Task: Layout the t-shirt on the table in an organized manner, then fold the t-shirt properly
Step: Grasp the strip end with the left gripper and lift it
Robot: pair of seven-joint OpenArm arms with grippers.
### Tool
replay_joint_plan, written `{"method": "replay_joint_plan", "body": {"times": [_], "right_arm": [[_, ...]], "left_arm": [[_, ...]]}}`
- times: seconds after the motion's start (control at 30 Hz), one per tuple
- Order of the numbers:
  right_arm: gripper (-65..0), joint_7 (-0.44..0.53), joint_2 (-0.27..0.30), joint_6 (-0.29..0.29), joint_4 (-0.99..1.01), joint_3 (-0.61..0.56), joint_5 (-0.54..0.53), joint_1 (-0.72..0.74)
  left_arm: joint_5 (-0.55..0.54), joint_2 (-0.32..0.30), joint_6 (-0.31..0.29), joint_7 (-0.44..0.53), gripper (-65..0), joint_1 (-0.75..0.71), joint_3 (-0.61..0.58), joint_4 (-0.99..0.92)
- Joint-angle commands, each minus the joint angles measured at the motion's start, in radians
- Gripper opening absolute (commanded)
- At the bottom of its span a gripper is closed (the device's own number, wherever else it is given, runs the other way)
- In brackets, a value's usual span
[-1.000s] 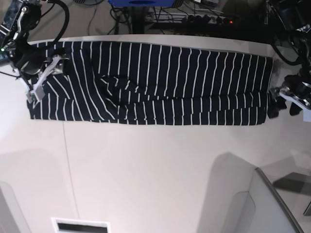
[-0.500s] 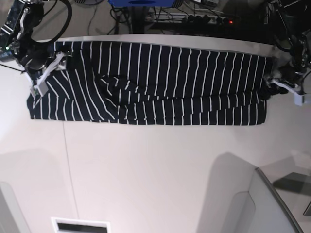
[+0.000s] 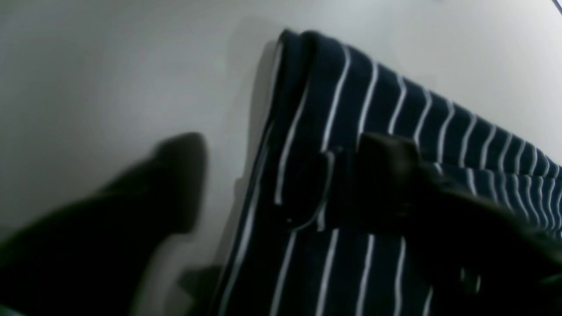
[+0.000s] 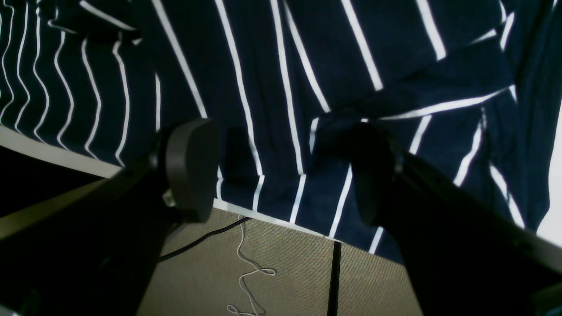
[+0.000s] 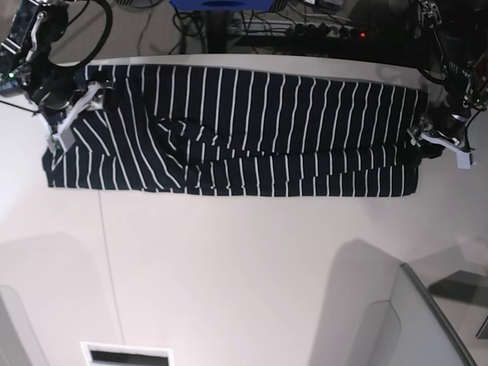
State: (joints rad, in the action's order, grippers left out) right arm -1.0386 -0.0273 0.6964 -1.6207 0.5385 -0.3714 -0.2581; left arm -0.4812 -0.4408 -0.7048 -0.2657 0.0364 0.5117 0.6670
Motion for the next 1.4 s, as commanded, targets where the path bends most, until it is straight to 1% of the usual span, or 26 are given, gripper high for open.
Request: {"method": "replay_joint_plan", "body": {"times": [0.0, 0.13, 0.17, 0.3, 0.43, 0.5, 0.6, 0.7, 0.73, 0.8, 0.87, 0.97, 1.07, 1.13, 1.27, 1.37], "right_arm": [[-21.3, 0.014, 0.010, 0.002, -0.019, 0.001, -0.016, 0.010], [-21.3, 0.016, 0.010, 0.002, -0.019, 0.001, -0.016, 0.010], [-21.3, 0.016, 0.010, 0.002, -0.019, 0.001, -0.016, 0.010], [-21.3, 0.016, 0.010, 0.002, -0.020, 0.001, -0.016, 0.009], [-21.3, 0.014, 0.010, 0.002, -0.020, 0.001, -0.016, 0.006], [-21.3, 0.011, 0.010, 0.002, -0.020, 0.001, -0.016, 0.004], [-21.3, 0.010, 0.010, 0.002, -0.020, 0.001, -0.016, 0.004], [-21.3, 0.010, 0.010, 0.002, -0.020, 0.001, -0.016, 0.004], [-21.3, 0.010, 0.010, 0.002, -0.022, 0.001, -0.016, 0.004], [-21.3, 0.010, 0.010, 0.002, -0.022, 0.001, -0.016, 0.004], [-21.3, 0.010, 0.011, 0.002, -0.022, 0.001, -0.016, 0.006], [-21.3, 0.008, 0.011, 0.002, -0.022, 0.001, -0.016, 0.010], [-21.3, 0.008, 0.011, 0.002, -0.022, 0.001, -0.016, 0.012], [-21.3, 0.008, 0.011, 0.002, -0.022, 0.001, -0.016, 0.012], [-21.3, 0.008, 0.027, 0.002, -0.020, 0.001, -0.016, 0.012], [-21.3, 0.008, 0.030, 0.002, -0.020, 0.005, -0.016, 0.012]], "left_arm": [[0.008, -0.014, 0.007, -0.024, -26.7, 0.004, 0.000, 0.003], [0.008, 0.003, 0.007, -0.024, -60.2, 0.004, 0.000, 0.001], [0.008, 0.003, 0.007, -0.022, -65.0, 0.004, 0.000, 0.003], [0.008, -0.013, 0.007, -0.020, -65.0, 0.030, 0.006, 0.017], [0.008, -0.080, 0.007, -0.020, -65.0, 0.053, 0.011, 0.024], [0.008, -0.111, 0.007, -0.020, -65.0, 0.053, 0.006, 0.061], [0.011, -0.135, 0.007, -0.030, -65.0, 0.024, 0.001, 0.188], [0.071, -0.122, 0.007, -0.030, -65.0, -0.076, 0.001, 0.392], [0.103, -0.094, 0.009, -0.031, -65.0, -0.109, 0.000, 0.468], [0.183, -0.025, 0.070, -0.062, -65.0, -0.177, 0.001, 0.627], [0.255, 0.041, 0.106, -0.117, -65.0, -0.217, 0.001, 0.750], [0.373, 0.178, 0.113, -0.197, -65.0, -0.243, 0.001, 0.903], [0.479, 0.305, 0.113, -0.243, -65.0, -0.235, 0.000, 0.983], [0.531, 0.383, 0.113, -0.264, -65.0, -0.231, -0.005, 1.015], [0.605, 0.468, 0.115, -0.277, -65.0, -0.243, -0.109, 1.034], [0.628, 0.512, 0.115, -0.277, -65.0, -0.244, -0.160, 1.026]]}}
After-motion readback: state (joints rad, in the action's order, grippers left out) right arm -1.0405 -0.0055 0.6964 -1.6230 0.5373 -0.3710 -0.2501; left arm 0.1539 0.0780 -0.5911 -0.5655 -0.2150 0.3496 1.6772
